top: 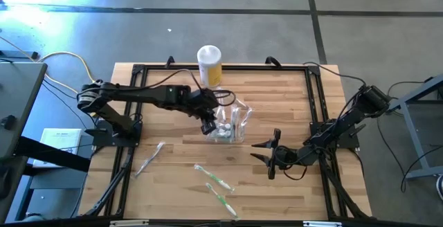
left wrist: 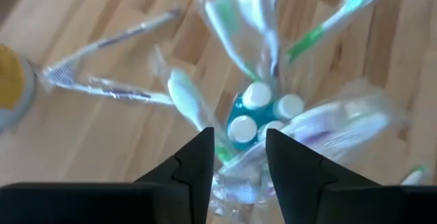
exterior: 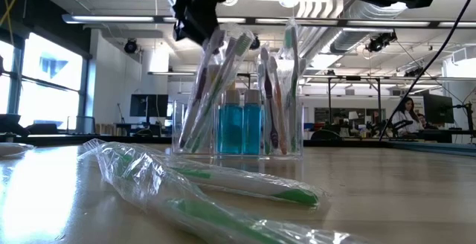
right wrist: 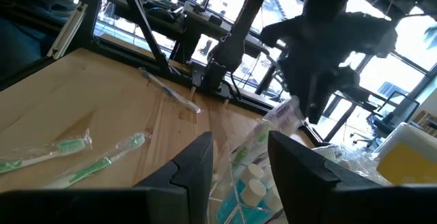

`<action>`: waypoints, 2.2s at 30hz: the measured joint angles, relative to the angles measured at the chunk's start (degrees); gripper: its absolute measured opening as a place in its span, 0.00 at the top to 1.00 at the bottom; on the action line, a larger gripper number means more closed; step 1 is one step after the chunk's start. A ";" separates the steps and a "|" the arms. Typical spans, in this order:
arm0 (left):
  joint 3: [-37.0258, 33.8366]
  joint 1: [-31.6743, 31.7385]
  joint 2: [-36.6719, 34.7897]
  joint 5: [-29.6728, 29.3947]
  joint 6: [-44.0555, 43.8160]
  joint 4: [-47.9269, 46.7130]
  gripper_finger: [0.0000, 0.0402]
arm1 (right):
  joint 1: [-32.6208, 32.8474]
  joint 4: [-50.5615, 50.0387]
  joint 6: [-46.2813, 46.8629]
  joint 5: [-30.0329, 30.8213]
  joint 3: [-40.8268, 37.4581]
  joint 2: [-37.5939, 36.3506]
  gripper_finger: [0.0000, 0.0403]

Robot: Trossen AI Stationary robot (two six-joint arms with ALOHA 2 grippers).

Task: Pick & Place toothbrushing station
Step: Put the purple toothbrush into the transparent organizer, then put the blue toothbrush into the transparent organizer

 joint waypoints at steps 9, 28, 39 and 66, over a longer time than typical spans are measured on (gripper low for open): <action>11.77 -0.97 -0.04 -1.30 1.29 -14.28 0.68 | 0.00 -1.46 1.05 -0.01 0.00 0.00 0.67; 6.36 -22.47 -0.04 -1.00 -14.53 -37.01 0.68 | 0.00 -1.26 1.27 -0.02 0.00 0.00 0.67; -9.10 -22.94 -1.28 5.81 -31.70 -38.32 0.68 | 0.00 -1.28 1.29 -0.02 0.00 -0.02 0.67; -36.50 -22.88 -8.98 15.83 -44.90 -14.14 0.68 | -3.34 -2.98 6.03 -3.45 0.02 -0.02 0.67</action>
